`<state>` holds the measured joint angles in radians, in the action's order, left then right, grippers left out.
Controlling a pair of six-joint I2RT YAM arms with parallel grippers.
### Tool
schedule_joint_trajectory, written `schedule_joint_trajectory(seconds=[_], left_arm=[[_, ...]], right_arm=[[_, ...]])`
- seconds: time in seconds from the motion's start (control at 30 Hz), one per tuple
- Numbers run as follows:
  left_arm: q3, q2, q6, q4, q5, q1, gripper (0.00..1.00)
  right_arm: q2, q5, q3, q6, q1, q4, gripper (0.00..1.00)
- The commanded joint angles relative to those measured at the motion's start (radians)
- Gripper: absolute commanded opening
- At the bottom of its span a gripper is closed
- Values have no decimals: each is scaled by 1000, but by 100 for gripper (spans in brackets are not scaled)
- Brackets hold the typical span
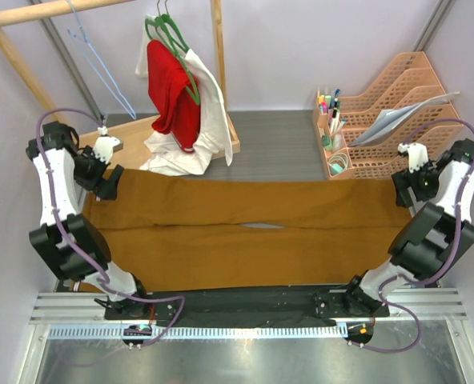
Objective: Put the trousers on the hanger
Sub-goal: Move the trousers to the center of the board, then fold the trousers
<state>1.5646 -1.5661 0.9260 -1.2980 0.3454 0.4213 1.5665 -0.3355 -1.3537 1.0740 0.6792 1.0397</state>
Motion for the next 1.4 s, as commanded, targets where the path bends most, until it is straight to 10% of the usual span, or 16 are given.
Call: schedule_joint_trajectory(seconds=[0.0,0.53,1.1,1.37], left_arm=[[66,-63,-25,3,122,-15,88],[-37,-44,-181,209,100,-44,88],[500,-500,439,-196,75,-47,87],[419,-532,491,-10,15,-53,83]], right_arm=[[122,-82,-84,-86,-7,-203,74],[256,-168,171,-614,-15,-849,67],[182,-178,263,-312,-38,-646,53],[205,-91,317,-218,-73,-626,36]])
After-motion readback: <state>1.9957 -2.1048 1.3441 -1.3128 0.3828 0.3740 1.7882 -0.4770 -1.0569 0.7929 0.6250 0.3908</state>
